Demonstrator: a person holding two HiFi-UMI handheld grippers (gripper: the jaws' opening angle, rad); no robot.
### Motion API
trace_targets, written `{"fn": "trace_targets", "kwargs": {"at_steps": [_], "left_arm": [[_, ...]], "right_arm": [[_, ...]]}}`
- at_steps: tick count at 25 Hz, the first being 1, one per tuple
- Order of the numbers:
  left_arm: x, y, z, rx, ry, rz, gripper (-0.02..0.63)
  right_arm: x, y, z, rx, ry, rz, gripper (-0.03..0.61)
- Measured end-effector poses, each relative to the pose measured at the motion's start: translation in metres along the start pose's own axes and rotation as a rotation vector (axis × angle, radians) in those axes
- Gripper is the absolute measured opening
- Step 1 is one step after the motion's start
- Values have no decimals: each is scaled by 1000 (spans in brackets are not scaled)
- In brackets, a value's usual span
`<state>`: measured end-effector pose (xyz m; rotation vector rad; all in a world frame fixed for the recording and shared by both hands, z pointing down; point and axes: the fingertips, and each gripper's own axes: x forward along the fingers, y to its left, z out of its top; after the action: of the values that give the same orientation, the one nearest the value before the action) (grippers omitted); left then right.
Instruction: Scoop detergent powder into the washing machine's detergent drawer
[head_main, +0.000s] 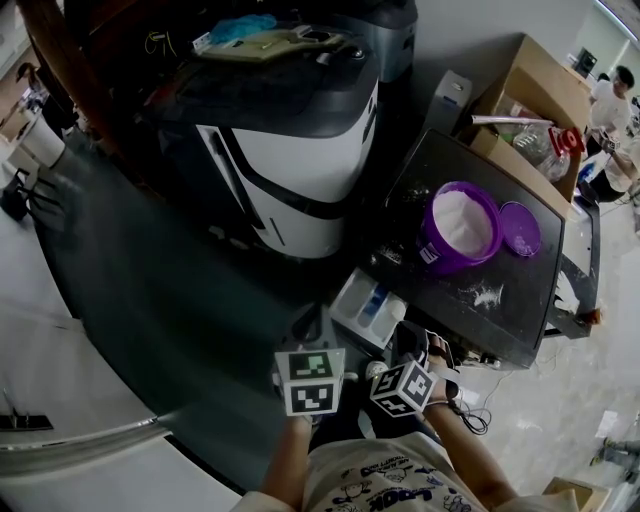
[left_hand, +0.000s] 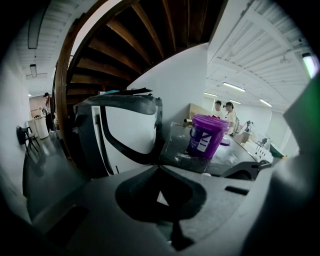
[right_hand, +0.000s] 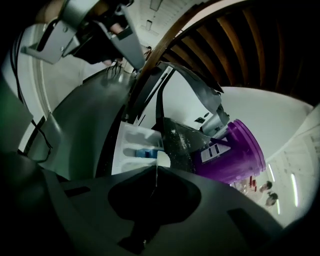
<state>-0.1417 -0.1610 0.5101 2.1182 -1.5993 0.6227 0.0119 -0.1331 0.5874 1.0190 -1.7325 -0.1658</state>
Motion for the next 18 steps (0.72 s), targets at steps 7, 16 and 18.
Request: {"fn": "trace_targets", "kwargs": {"at_steps": [7,16,18], "left_arm": [[-2,-6,9,0,-21,0,2],[-5,-20,31,6,-65,-4,2],[-8,-23,37,12,-77,-4,2]], "right_arm": [[-17,-13,8,289,-79,97,20],[-54,-54,38,594,-249,150,20],[-63,-65,45,611,-288,137,20]]}}
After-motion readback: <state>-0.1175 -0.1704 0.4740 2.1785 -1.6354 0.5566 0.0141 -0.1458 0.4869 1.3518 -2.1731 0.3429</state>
